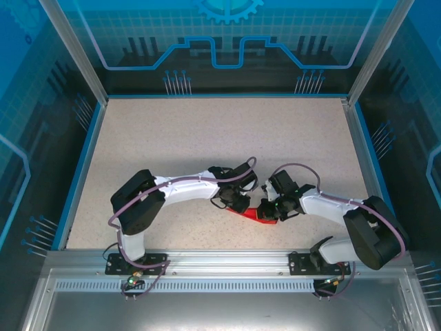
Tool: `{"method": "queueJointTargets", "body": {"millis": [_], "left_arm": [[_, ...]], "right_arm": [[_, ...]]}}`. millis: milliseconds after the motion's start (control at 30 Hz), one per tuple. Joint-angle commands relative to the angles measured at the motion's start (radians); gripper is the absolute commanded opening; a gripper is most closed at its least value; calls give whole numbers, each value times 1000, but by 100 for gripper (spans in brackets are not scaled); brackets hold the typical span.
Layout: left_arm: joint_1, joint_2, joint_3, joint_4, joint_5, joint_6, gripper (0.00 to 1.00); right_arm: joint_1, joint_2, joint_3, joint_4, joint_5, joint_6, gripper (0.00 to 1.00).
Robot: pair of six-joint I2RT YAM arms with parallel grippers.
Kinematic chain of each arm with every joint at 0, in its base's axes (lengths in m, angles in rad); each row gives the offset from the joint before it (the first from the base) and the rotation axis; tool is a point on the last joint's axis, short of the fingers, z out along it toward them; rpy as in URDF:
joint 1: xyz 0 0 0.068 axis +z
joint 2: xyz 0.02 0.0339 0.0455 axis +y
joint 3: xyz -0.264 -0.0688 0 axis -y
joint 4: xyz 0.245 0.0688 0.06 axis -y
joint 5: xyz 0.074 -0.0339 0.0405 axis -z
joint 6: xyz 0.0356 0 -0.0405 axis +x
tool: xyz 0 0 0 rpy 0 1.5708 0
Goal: Fold a paper plane with a square sheet of paper (pick it up from the middle)
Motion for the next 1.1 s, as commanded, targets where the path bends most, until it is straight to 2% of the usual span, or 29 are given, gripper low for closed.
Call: {"method": "queueJointTargets", "body": {"millis": [0, 233, 400, 767, 867, 933, 1067], "left_arm": [[11, 30, -25, 34, 41, -9, 19], [9, -11, -87, 90, 98, -17, 19], [6, -4, -111, 99, 92, -17, 19], [-8, 26, -139, 73, -50, -2, 20], [-16, 38, -152, 81, -88, -1, 20], [-21, 48, -160, 87, -116, -3, 20], [-27, 60, -182, 105, -151, -2, 20]], "right_arm": [[28, 37, -29, -82, 55, -10, 0], [28, 37, -26, -89, 62, -8, 0], [28, 33, -27, -94, 67, -7, 0], [28, 11, -29, -97, 64, -6, 0], [28, -27, -31, -97, 42, 4, 6], [22, -53, -30, -108, 29, 8, 14], [-3, -134, -21, -166, -15, 4, 17]]}}
